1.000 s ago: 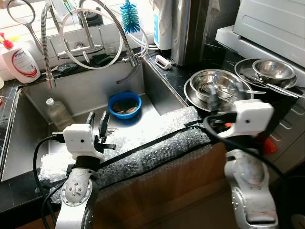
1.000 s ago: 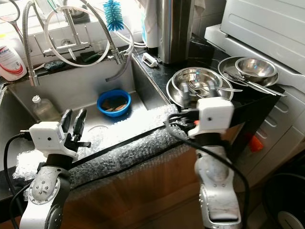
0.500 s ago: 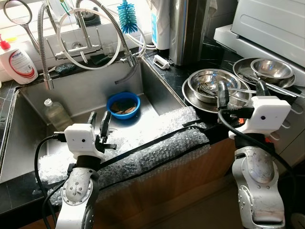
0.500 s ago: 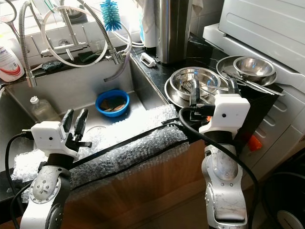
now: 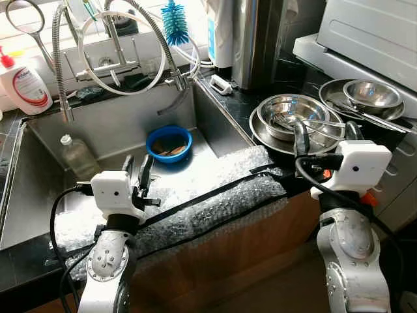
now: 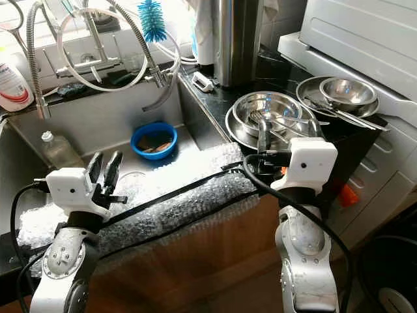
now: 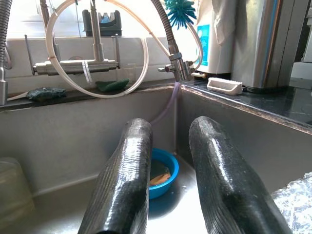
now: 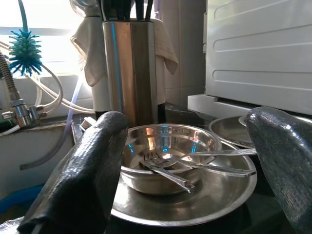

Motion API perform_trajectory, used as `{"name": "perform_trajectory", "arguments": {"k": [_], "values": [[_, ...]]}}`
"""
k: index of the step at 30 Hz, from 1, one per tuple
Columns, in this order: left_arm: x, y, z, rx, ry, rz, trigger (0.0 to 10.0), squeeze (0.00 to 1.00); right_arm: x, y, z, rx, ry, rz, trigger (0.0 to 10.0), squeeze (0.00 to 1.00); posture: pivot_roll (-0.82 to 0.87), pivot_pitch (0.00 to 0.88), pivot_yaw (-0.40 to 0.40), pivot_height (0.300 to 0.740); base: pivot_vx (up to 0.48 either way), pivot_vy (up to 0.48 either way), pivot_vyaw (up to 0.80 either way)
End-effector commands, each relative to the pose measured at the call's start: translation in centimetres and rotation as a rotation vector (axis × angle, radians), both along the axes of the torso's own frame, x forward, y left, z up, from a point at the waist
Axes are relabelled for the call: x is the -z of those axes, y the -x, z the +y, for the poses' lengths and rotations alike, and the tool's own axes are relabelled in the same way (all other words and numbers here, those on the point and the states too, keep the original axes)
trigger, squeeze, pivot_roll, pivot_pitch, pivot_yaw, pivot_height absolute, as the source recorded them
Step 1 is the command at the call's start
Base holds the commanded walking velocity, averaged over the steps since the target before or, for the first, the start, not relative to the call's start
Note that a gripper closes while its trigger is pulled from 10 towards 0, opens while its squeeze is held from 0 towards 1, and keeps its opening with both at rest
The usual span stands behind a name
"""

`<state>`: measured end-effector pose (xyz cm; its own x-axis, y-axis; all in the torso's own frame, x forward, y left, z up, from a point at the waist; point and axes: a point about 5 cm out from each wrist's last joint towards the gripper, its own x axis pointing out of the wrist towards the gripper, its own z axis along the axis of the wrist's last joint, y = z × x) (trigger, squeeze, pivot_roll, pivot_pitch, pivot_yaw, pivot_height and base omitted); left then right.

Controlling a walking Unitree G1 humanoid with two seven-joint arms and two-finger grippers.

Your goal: Kitchen organization

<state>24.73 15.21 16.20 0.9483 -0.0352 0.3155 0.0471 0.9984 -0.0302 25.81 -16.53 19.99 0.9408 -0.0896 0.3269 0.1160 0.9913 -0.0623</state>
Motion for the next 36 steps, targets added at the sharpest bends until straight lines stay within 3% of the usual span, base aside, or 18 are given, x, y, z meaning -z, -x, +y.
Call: {"name": "perform_trajectory", "arguments": {"k": [1, 10, 24, 26, 27, 28, 32, 36], "values": [[0.2, 0.1, 0.2, -0.005, -0.01, 0.004, 10.0, 0.0, 0.3, 0.0, 0.0, 0.0, -0.017, 0.017, 10.0, 0.0, -0.16, 0.053, 0.076, 0.74, 0.0, 0.0, 0.0], [0.3, 0.1, 0.3, -0.009, -0.014, 0.004, 10.0, 0.0, 1.7, -0.8, 0.6, -0.046, -0.019, 0.098, 10.0, 0.0, -0.16, 0.054, 0.075, 0.74, 0.0, 0.0, 0.0], [0.3, 0.2, 0.3, -0.012, -0.015, 0.005, 10.0, 0.0, 1.8, -1.2, 0.7, -0.044, -0.02, 0.099, 10.0, 0.0, -0.16, 0.058, 0.076, 0.74, 0.0, 0.0, 0.0], [0.3, 0.2, 0.3, -0.012, -0.017, 0.005, 10.0, 0.0, 1.9, -1.3, 0.7, -0.04, -0.019, 0.103, 4.3, 0.0, -0.16, 0.059, 0.075, 0.74, 0.0, 0.0, 0.0], [0.3, 0.2, 0.3, -0.012, -0.018, 0.005, 10.0, 0.0, 1.9, -1.4, 0.8, -0.04, -0.02, 0.107, 3.0, 0.0, -0.16, 0.059, 0.075, 0.74, 0.0, 0.0, 0.0], [0.3, 0.2, 0.3, -0.012, -0.018, 0.005, 10.0, 0.0, 1.9, -1.4, 0.8, -0.04, -0.02, 0.107, 3.0, 0.0, -0.16, 0.059, 0.075, 0.74, 0.0, 0.0, 0.0], [0.2, 0.2, 0.4, -0.013, -0.023, 0.001, 10.0, 0.0, 2.1, -1.5, 1.1, -0.05, -0.025, 0.112, 0.9, 0.0, -0.15, 0.056, 0.075, 0.74, 0.0, 0.0, 0.0], [0.1, 0.3, 0.4, -0.014, -0.024, 0.001, 10.0, 0.0, 2.1, -1.5, 1.1, -0.051, -0.026, 0.111, 1.5, 0.0, -0.15, 0.053, 0.077, 0.74, 0.0, 0.0, 0.0]]}}
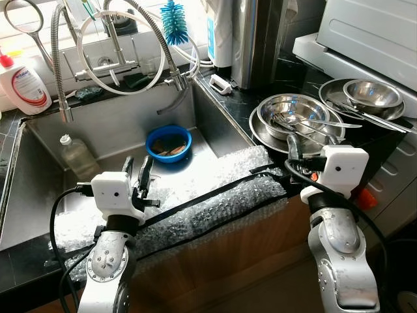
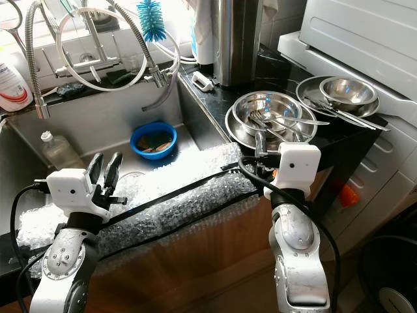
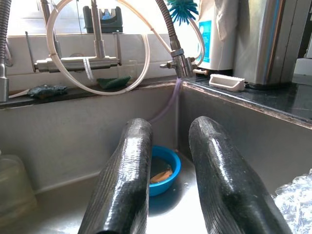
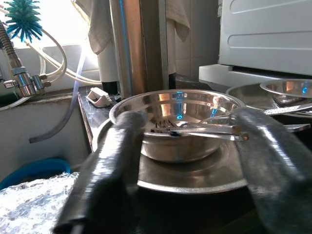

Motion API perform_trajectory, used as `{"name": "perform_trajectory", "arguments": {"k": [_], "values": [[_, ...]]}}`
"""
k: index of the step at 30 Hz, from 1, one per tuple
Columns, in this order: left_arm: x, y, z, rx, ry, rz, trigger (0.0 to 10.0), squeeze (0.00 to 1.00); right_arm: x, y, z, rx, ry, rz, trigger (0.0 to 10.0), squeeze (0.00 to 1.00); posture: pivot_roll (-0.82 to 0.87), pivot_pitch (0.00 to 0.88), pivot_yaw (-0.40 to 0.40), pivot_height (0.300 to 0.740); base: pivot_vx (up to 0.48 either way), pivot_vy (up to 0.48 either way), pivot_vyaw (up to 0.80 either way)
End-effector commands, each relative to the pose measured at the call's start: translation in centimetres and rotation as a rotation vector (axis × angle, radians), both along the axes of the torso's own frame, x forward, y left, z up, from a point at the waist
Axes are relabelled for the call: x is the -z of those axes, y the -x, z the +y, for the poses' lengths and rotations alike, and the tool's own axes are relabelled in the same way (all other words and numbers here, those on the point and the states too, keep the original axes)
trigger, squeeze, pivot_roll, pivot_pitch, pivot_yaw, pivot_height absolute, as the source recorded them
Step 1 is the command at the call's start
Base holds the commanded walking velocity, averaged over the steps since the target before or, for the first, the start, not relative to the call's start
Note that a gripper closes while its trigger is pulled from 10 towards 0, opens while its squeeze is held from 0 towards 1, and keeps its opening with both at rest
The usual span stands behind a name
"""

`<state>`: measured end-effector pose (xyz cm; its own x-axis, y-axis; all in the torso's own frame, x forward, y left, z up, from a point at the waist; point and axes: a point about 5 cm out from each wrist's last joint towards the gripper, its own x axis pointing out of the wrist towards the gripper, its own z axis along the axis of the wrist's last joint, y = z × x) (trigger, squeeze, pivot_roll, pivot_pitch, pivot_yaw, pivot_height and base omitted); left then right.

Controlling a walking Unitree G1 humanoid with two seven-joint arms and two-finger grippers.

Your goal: Kitchen organization

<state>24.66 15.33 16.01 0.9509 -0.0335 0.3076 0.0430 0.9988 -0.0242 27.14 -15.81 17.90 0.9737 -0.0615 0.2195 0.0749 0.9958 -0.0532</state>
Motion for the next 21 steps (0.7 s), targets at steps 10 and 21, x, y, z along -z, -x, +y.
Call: {"name": "perform_trajectory", "arguments": {"k": [10, 21], "values": [[-0.01, 0.11, 0.17, -0.005, -0.019, -0.007, 10.0, 0.0, -0.05, -0.3, 0.37, -0.015, -0.004, -0.004, 1.3, 0.0, -0.15, 0.049, 0.077, 0.74, 0.0, 0.0, 0.0], [-0.02, 0.11, 0.2, -0.007, -0.023, -0.009, 10.0, 0.0, 0.01, -0.26, 0.56, -0.025, -0.009, -0.003, 0.0, 0.0, -0.15, 0.052, 0.078, 0.74, 0.0, 0.0, 0.0]]}}
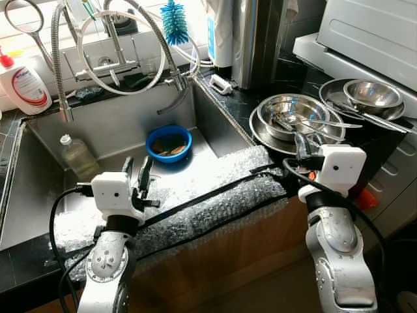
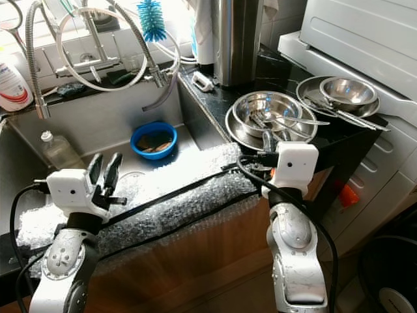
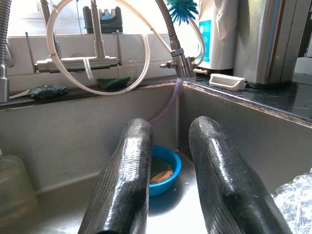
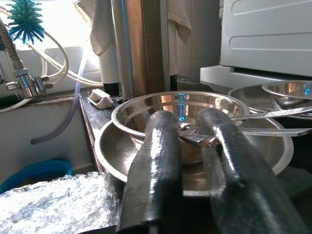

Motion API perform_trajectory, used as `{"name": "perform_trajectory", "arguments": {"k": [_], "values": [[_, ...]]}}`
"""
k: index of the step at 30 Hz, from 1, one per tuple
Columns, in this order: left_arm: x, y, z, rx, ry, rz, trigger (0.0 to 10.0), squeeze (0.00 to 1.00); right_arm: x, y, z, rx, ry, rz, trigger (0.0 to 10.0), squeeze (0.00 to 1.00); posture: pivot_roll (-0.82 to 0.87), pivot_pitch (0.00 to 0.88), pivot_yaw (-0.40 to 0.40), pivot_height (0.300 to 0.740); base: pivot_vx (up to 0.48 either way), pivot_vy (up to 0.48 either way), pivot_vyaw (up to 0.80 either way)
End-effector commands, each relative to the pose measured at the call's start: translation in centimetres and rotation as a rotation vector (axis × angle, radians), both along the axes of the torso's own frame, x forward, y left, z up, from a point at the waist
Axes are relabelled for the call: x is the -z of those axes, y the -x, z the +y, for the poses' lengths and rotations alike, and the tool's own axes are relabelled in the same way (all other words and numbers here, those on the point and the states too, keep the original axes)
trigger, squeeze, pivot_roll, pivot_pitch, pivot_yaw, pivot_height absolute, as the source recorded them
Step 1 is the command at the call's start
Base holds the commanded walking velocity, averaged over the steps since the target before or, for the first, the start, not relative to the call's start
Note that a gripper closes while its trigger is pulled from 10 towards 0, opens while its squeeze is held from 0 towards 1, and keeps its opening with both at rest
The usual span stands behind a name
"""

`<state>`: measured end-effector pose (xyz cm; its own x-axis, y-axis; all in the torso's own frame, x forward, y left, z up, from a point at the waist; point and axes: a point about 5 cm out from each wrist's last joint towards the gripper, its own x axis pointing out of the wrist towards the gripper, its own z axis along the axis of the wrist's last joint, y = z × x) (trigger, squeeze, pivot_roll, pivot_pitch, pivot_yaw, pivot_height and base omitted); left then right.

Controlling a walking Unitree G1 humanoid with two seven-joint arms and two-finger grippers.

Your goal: Kitchen organization

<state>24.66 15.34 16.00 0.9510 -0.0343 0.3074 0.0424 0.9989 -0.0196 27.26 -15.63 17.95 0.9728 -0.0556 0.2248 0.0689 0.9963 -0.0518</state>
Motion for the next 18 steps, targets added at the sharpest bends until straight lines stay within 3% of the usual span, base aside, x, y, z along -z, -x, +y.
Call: {"name": "perform_trajectory", "arguments": {"k": [1, 18], "values": [[-0.02, 0.11, 0.19, -0.006, -0.018, -0.009, 10.0, 0.0, 0.07, -0.14, 0.38, -0.019, -0.009, 0.002, 0.0, 0.0, -0.15, 0.052, 0.078, 0.74, 0.0, 0.0, 0.0], [-0.32, -0.07, 0.17, -0.01, -0.023, -0.023, 10.0, 0.0, -0.63, -0.26, 0.86, -0.051, -0.033, -0.038, 0.0, 0.0, -0.14, 0.052, 0.076, 0.74, 0.0, 0.0, 0.0]]}}
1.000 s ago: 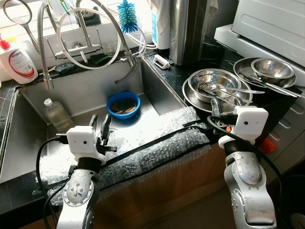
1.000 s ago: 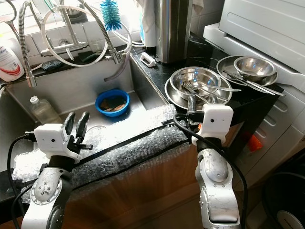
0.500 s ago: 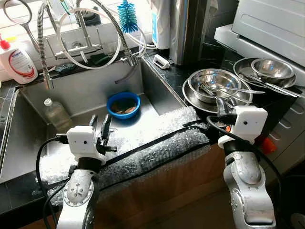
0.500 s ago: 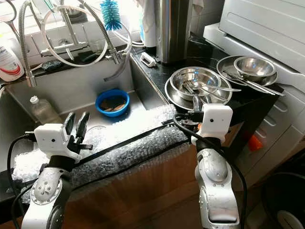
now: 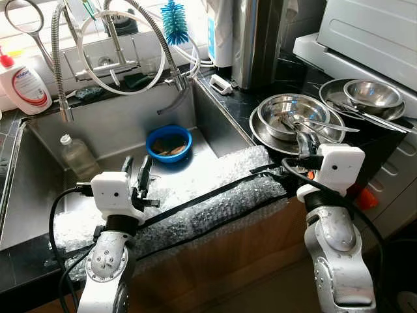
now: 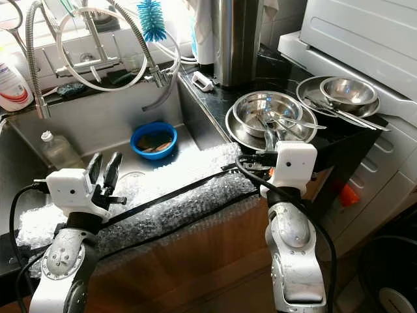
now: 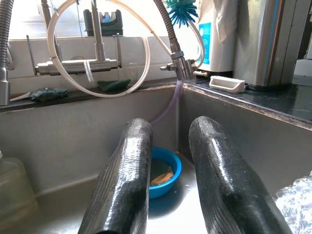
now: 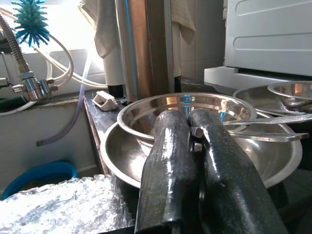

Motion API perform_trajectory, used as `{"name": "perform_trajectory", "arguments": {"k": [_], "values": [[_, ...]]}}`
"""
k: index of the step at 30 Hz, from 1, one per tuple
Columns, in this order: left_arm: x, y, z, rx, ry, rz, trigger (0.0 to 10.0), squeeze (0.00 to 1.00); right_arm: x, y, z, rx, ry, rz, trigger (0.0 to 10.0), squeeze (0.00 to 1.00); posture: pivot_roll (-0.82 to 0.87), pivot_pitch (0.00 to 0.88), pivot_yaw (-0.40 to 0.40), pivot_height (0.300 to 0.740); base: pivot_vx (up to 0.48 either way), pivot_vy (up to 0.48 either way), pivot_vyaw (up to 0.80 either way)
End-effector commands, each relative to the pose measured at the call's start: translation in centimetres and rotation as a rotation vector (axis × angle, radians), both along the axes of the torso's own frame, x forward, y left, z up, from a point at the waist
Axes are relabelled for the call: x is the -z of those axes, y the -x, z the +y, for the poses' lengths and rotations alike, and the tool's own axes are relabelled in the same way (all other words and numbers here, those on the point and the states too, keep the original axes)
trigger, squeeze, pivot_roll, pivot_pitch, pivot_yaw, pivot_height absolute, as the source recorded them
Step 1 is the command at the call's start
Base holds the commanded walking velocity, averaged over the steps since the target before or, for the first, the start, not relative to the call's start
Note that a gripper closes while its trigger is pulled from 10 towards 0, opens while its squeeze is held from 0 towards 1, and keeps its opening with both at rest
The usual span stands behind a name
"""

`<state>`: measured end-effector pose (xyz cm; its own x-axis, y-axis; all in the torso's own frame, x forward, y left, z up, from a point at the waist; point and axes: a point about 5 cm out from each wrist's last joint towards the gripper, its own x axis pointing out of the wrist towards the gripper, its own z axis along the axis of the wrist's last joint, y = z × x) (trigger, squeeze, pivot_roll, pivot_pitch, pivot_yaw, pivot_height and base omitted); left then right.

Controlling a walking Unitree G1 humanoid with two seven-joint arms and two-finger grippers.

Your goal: Kitchen organization

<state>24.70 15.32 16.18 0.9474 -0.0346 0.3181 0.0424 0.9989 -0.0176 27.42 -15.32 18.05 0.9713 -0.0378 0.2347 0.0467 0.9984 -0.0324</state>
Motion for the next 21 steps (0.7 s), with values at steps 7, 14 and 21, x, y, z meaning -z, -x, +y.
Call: {"name": "perform_trajectory", "arguments": {"k": [7, 14, 21], "values": [[-0.2, -0.1, 0.1, -0.008, -0.024, -0.014, 10.0, 0.0, -1.7, -0.1, 1.0, -0.057, -0.032, -0.087, 0.0, 0.0, -0.14, 0.05, 0.076, 0.74, 0.0, 0.0, 0.0], [-0.4, -0.1, 0.1, -0.006, -0.024, -0.021, 10.0, 0.0, -2.8, -0.2, 1.1, -0.062, -0.022, -0.135, 10.0, 0.0, -0.14, 0.051, 0.075, 0.74, 0.0, 0.0, 0.0], [-3.8, -0.8, 0.4, -0.033, -0.005, -0.13, 10.0, 0.0, -4.3, -0.6, 1.1, -0.073, -0.012, -0.19, 10.0, 0.0, -0.14, 0.052, 0.079, 0.74, 0.0, 0.0, 0.0]]}}
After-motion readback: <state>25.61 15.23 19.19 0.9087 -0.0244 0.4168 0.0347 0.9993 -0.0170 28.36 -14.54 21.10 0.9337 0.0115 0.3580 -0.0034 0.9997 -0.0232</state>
